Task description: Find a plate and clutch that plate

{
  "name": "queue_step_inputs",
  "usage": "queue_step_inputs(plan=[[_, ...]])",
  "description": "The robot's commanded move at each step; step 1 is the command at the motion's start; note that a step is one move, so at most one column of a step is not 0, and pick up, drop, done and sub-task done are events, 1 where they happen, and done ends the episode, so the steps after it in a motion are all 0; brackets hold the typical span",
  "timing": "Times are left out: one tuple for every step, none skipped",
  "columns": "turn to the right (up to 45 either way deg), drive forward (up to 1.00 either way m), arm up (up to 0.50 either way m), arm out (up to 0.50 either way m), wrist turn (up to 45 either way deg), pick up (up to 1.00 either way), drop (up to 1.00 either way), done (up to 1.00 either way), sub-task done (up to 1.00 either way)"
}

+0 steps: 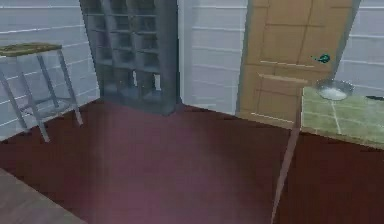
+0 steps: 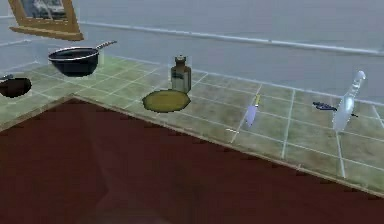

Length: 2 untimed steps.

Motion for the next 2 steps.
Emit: queue_step_inputs(plan=[[45.0, 0.0, 0.0, 0.0, 0.0, 0.0, 0.0, 0.0, 0.0], [45.0, 0.0, 0.0, 0.0, 0.0, 0.0, 0.0, 0.0, 0.0]])
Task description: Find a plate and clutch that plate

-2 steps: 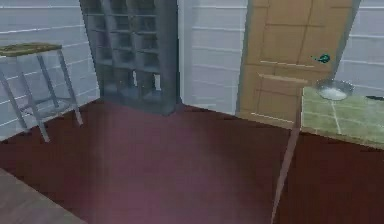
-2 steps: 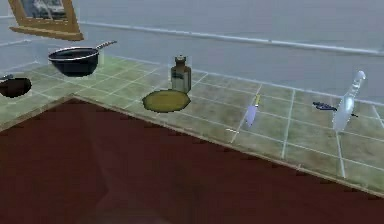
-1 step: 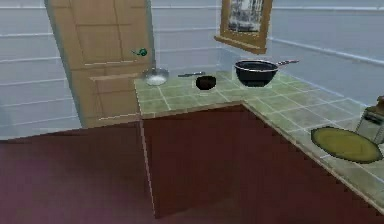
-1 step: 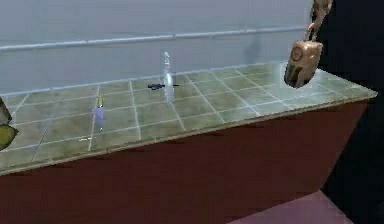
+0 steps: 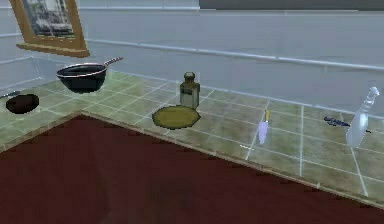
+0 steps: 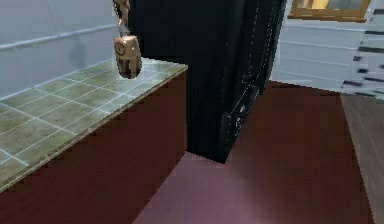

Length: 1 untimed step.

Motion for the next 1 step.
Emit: queue_step_inputs(plan=[[0.0, 0.3, 0.0, 0.0, 0.0, 0.0, 0.0, 0.0, 0.0]])
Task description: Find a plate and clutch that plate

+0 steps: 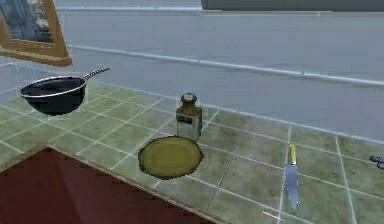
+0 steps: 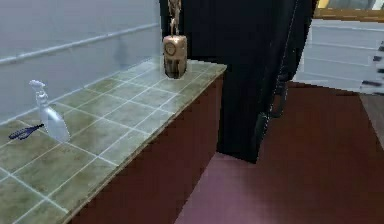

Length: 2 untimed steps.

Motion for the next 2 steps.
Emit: queue_step_inputs(plan=[[-45.0, 0.0, 0.0, 0.0, 0.0, 0.0, 0.0, 0.0, 0.0], [-45.0, 0.0, 0.0, 0.0, 0.0, 0.0, 0.0, 0.0, 0.0]])
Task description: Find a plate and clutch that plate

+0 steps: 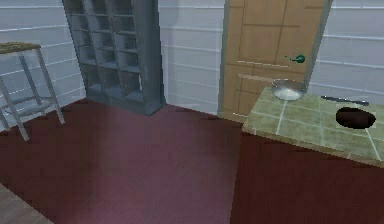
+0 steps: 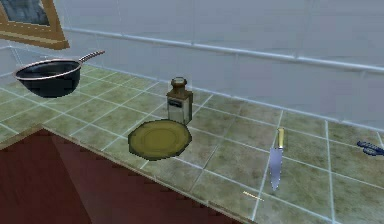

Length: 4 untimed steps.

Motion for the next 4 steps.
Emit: queue_step_inputs(plan=[[0.0, 0.0, 0.5, 0.0, 0.0, 0.0, 0.0, 0.0, 0.0], [0.0, 0.0, 0.38, 0.0, 0.0, 0.0, 0.0, 0.0, 0.0], [0.0, 0.0, 0.0, 0.24, 0.0, 0.0, 0.0, 0.0, 0.0], [0.0, 0.0, 0.0, 0.0, 45.0, 0.0, 0.0, 0.0, 0.0]])
